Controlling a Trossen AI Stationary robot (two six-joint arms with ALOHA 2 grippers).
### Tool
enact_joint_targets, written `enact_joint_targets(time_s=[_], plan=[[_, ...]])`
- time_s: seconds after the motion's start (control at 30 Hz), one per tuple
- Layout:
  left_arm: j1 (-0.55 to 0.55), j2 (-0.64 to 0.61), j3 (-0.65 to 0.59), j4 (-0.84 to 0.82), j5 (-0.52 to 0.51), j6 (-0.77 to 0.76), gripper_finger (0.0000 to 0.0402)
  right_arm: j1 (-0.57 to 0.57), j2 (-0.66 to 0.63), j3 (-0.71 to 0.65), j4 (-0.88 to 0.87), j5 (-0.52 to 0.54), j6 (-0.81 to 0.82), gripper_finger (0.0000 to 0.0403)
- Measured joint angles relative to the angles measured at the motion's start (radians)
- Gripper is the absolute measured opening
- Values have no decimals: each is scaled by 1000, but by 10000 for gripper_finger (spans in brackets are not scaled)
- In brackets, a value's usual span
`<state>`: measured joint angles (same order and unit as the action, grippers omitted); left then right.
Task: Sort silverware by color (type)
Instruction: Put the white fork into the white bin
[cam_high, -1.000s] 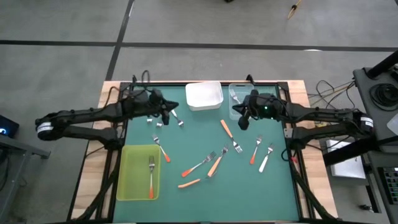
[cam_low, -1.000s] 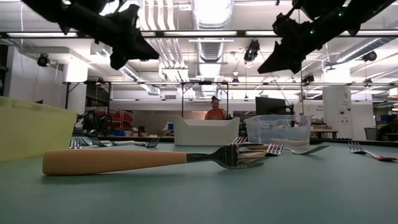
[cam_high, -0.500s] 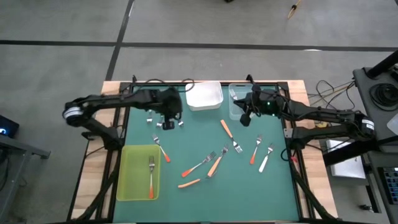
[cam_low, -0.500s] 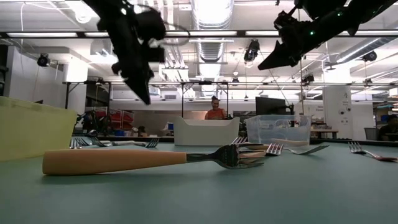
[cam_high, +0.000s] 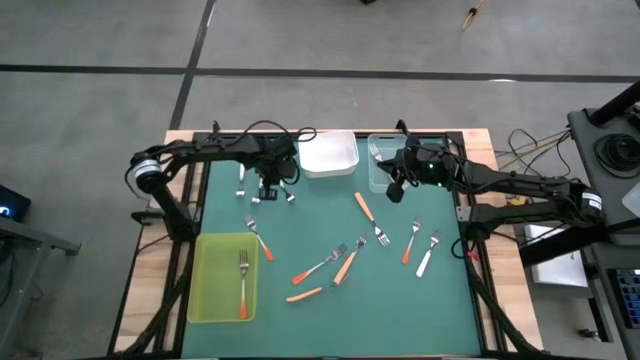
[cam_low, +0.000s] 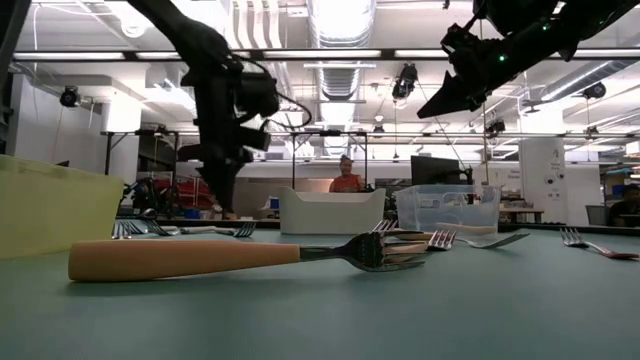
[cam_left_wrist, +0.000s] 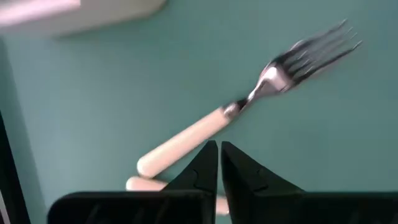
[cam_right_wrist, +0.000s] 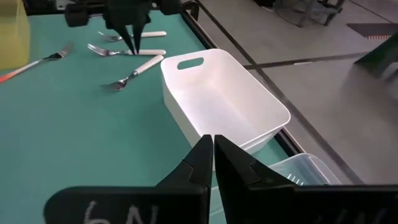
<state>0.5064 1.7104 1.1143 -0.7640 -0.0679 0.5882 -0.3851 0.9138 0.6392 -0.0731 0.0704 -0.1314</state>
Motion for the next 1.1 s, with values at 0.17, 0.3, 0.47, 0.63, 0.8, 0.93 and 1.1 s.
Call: enact_joint_targets(time_s=[0.17, 0.3, 0.47, 0.63, 0.8, 0.93, 1.1], plan=[[23, 41, 3, -29, -2, 75, 53, 0, 0, 0, 0, 0, 0, 9], [27, 68, 4, -14, -6, 133, 95, 0, 0, 0, -4, 0, 0, 9], [26, 77, 4, 2, -59, 140, 134, 0, 0, 0, -4, 0, 5, 9], [26, 74, 4, 31, -57, 161, 149, 0, 0, -1, -4, 0, 7, 9], [26, 75, 4, 63, -46, 192, 151, 0, 0, 0, -4, 0, 9, 9], [26, 76, 4, 90, -26, 193, 151, 0, 0, 0, -4, 0, 8, 9], [25, 76, 3, 70, 8, 191, 151, 0, 0, -1, -5, 0, 8, 9]])
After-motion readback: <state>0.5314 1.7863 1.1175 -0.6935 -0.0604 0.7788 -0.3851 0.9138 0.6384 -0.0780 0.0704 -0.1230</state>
